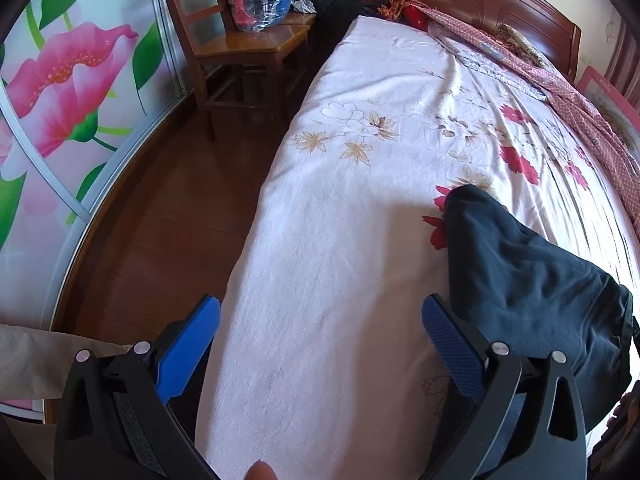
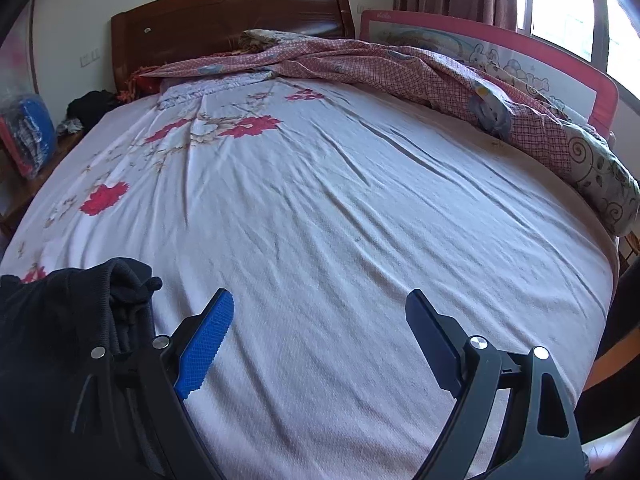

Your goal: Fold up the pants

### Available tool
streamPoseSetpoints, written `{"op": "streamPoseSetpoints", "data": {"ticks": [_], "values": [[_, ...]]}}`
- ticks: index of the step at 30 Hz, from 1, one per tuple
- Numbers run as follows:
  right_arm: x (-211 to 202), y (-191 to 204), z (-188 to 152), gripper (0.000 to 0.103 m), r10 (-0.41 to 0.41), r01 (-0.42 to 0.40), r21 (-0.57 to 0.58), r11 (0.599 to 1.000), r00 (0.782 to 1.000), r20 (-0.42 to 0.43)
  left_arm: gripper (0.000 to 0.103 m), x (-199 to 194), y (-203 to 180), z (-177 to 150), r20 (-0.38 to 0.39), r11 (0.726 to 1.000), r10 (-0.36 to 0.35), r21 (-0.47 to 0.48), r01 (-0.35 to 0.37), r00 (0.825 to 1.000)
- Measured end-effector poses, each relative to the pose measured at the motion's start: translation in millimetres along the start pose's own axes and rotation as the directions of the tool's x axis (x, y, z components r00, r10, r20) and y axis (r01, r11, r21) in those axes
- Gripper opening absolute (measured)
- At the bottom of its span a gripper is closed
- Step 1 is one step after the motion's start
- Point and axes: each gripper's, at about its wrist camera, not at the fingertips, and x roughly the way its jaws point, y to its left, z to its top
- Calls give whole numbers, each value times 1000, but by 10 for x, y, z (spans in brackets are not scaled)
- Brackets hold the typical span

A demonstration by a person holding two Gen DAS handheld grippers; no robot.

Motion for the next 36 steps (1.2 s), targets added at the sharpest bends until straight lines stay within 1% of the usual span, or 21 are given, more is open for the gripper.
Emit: {"op": "streamPoseSetpoints", "data": {"ticks": [2,3,7,9,12,14,16,19,20,21,23,27,31,34,36], "values": [[-33,-4,6,87,-1,1,-5,1000,1000,4,101,-5,15,2,5,1000,8,-8,-8,1000],[-45,-2,10,87,0,0,-10,1000,1000,3,101,-8,19,6,5,1000,0,-4,0,1000],[-91,28,11,87,0,1,-30,1000,1000,7,101,-32,-4,2,14,1000,11,17,-11,1000],[-121,57,7,87,-4,4,-42,999,1000,11,101,-60,-34,-2,26,999,27,37,-28,999],[-146,84,-4,87,2,-2,-51,999,1000,7,101,-101,-43,-8,31,999,-5,39,4,1000],[-162,109,-13,87,3,-3,-66,998,1000,10,101,-130,-46,-20,48,999,-10,40,8,999],[-177,130,-18,87,0,1,-83,997,1000,14,101,-128,-63,-33,41,999,-20,51,18,999],[-206,135,-12,87,-4,5,-91,996,1000,18,101,-117,-108,-54,26,997,24,71,-26,999],[-211,132,-14,87,-2,3,-90,996,1000,16,101,-124,-132,-68,34,995,49,85,-52,998],[-211,128,-19,87,-1,3,-90,996,1000,13,101,-140,-167,-83,48,990,92,105,-96,995],[-219,129,-31,87,0,2,-95,995,1000,12,101,-145,-214,-103,54,984,113,136,-119,992],[-220,137,-50,87,1,0,-102,995,1000,6,101,-162,-234,-101,23,987,74,143,-77,997],[-228,129,-52,87,2,-2,-101,995,1000,2,101,-251,-289,-116,35,985,25,170,-30,999],[-254,133,-63,87,3,-3,-109,994,1000,5,101,-272,-346,-127,4,984,-22,177,21,1000],[-275,137,-62,87,4,-3,-112,994,1000,8,101,-295,-391,-151,-4,981,-36,190,36,999]]}}
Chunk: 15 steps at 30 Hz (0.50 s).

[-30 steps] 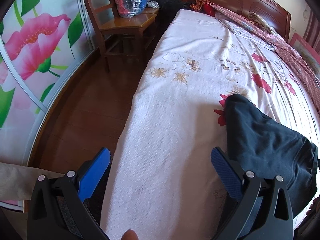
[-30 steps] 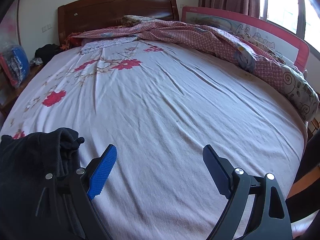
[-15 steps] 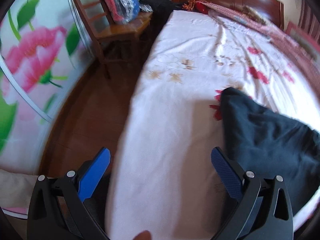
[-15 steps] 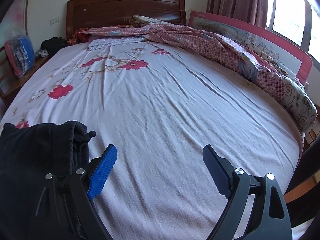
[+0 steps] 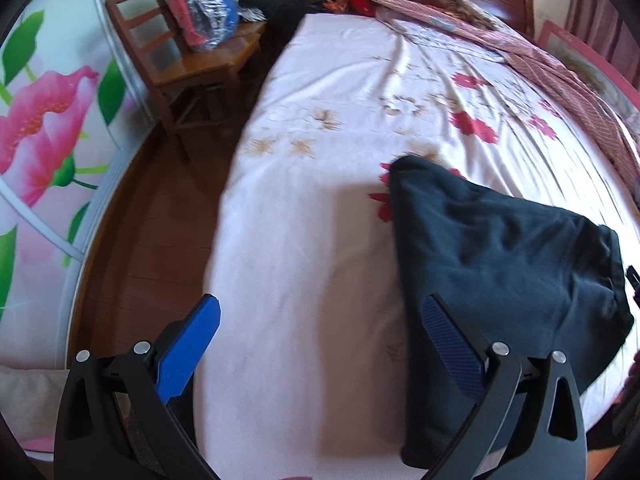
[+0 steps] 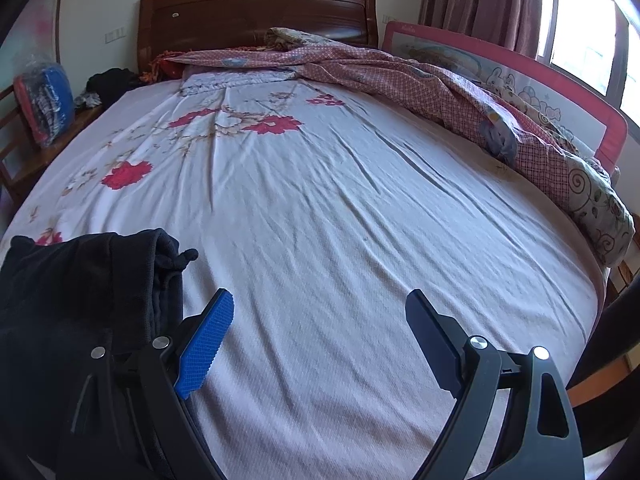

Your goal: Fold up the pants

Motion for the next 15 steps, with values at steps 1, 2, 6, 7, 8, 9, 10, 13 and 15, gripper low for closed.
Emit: {"op": "streamPoseSetpoints", "data": {"ticks": [1,2,6,7,8,9,10,13,15], "values": [[-12,-1,-1,87,3,-3,-1,1000,1000,0,101,-23,-28,-11,9,1000,3,11,-3,1000],[-19,-3,-2,87,3,-3,-1,1000,1000,2,101,-43,-56,-17,19,1000,9,23,-10,1000],[-41,-21,-6,87,5,-5,0,1000,1000,0,101,-141,-167,-18,45,998,16,68,-19,999],[-49,-28,-6,87,2,-2,-1,1000,1000,2,101,-154,-175,-16,44,998,14,66,-17,999],[-58,-32,-6,87,1,-1,-2,1000,1000,3,101,-163,-183,-13,41,998,4,63,-6,999],[-65,-37,-6,87,3,-3,-2,1000,1000,3,101,-162,-189,-12,30,998,-9,57,8,1000],[-62,-34,-4,87,2,-2,-2,1000,1000,2,101,-150,-189,-14,18,999,-21,47,20,1000],[-81,-26,-14,87,7,-7,-12,1000,1000,2,101,-128,-226,-57,11,998,-9,56,8,1000],[-87,-13,-28,87,9,-9,-22,1000,1000,1,101,-95,-237,-87,-11,999,-11,51,12,1000]]}}
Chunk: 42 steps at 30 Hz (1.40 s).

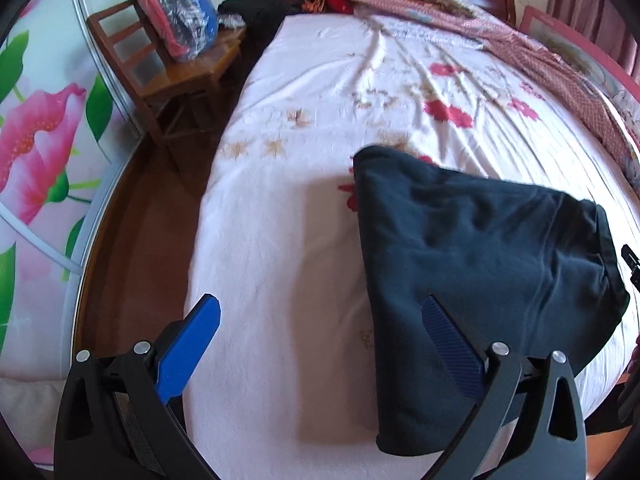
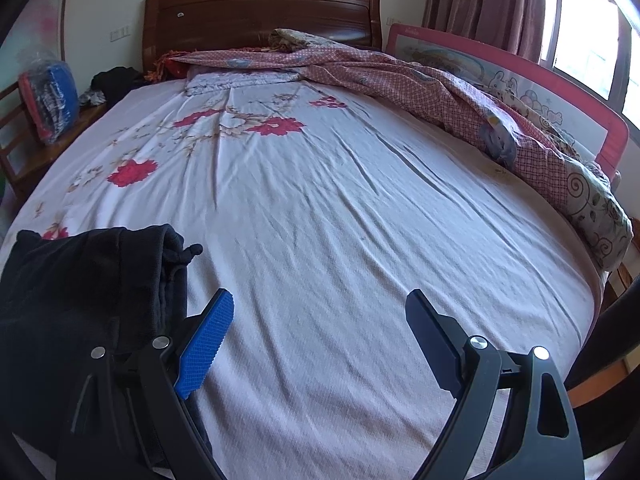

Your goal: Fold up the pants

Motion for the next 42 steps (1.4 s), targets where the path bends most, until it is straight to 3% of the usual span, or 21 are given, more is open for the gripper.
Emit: {"op": "streamPoseSetpoints", "data": {"ticks": [7,10,18,42], "values": [[-3,17,-49,87,7,-7,-2,1000,1000,-11,101,23,-30,-7,-10,1000,8,12,-8,1000],[1,-5,-37,87,4,-4,4,1000,1000,-9,101,-31,-53,-4,35,998,56,31,-57,998],[8,-18,-42,87,9,-9,6,1000,1000,-12,101,44,-20,-1,-16,999,29,19,-28,999],[3,-46,-59,87,3,-3,19,1000,1000,-15,101,40,-58,21,-38,1000,-2,6,2,999]]}}
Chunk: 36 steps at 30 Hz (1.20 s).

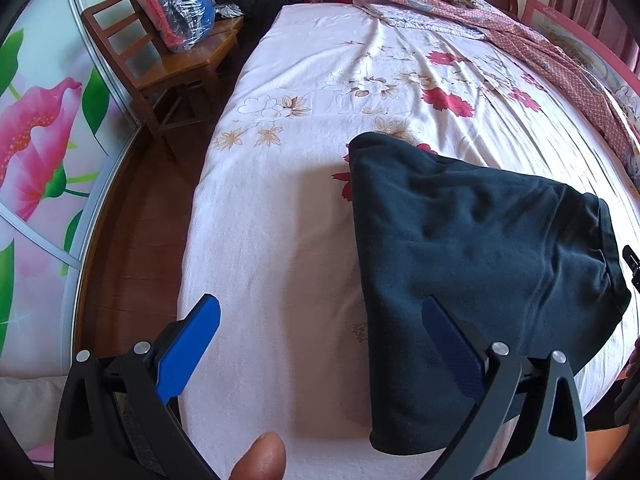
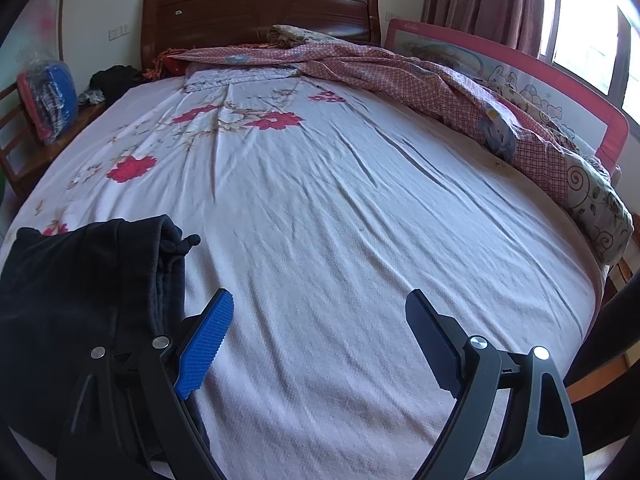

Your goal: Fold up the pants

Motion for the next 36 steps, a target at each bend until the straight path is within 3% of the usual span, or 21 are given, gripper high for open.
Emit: {"op": "streamPoseSetpoints", "data": {"ticks": [18,25,29,36], "values": [[-22,3,-8,87,-8,8,-6,1000,1000,1,101,4,19,8,3,1000,-8,-10,8,1000],[-63,2,-5,87,-4,4,-1,1000,1000,5,101,-92,47,-7,36,1000,-10,-21,11,999],[-92,18,-7,87,-5,5,-5,1000,1000,6,101,-197,90,-38,116,999,36,-36,-32,993],[-162,15,-2,87,-2,2,-7,1000,1000,20,101,-296,27,-35,143,998,45,31,-50,989]]}}
